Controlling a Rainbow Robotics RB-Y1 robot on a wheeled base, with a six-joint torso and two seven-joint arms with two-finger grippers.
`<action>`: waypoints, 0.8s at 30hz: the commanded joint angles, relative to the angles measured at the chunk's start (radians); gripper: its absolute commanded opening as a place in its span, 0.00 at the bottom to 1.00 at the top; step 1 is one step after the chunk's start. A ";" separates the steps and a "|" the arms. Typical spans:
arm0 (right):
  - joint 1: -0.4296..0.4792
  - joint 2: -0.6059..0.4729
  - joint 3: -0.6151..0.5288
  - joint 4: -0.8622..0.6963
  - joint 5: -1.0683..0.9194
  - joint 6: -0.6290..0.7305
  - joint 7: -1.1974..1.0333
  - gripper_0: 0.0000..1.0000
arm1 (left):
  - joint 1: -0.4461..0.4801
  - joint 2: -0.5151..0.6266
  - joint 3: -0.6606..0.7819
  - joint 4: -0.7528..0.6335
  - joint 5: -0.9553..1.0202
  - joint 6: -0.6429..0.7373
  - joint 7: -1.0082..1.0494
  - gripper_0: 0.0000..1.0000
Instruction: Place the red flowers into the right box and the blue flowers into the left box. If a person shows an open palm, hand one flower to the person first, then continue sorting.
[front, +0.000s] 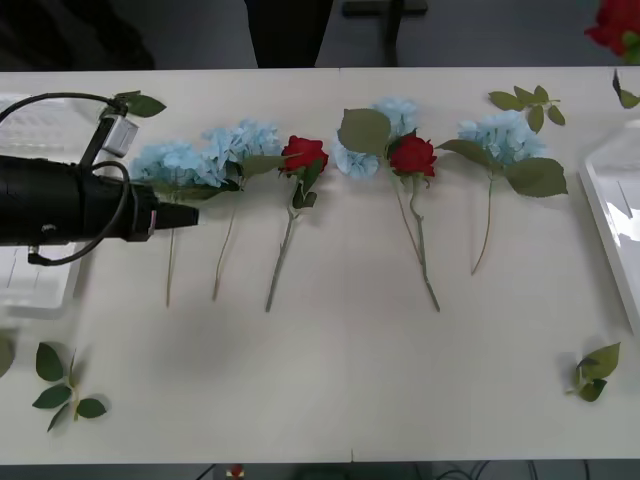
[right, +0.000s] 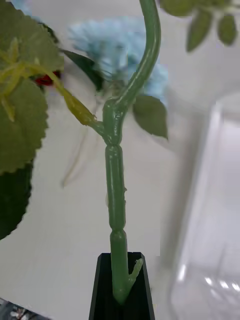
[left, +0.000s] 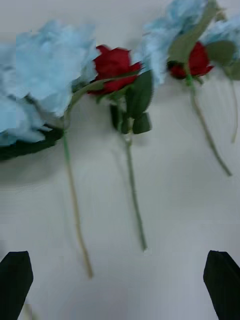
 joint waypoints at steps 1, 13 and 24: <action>-0.013 -0.084 -0.010 0.118 0.042 0.016 -0.032 0.00 | 0.033 0.008 0.021 -0.045 -0.164 0.000 0.108 1.00; 0.012 -0.157 0.045 0.379 0.205 -0.172 0.100 0.00 | 0.048 -0.105 0.009 -0.034 -0.646 -0.054 0.204 1.00; 0.111 -0.152 0.151 0.480 0.197 -0.445 0.203 0.00 | -0.024 -0.191 -0.051 0.129 -0.810 -0.273 0.209 1.00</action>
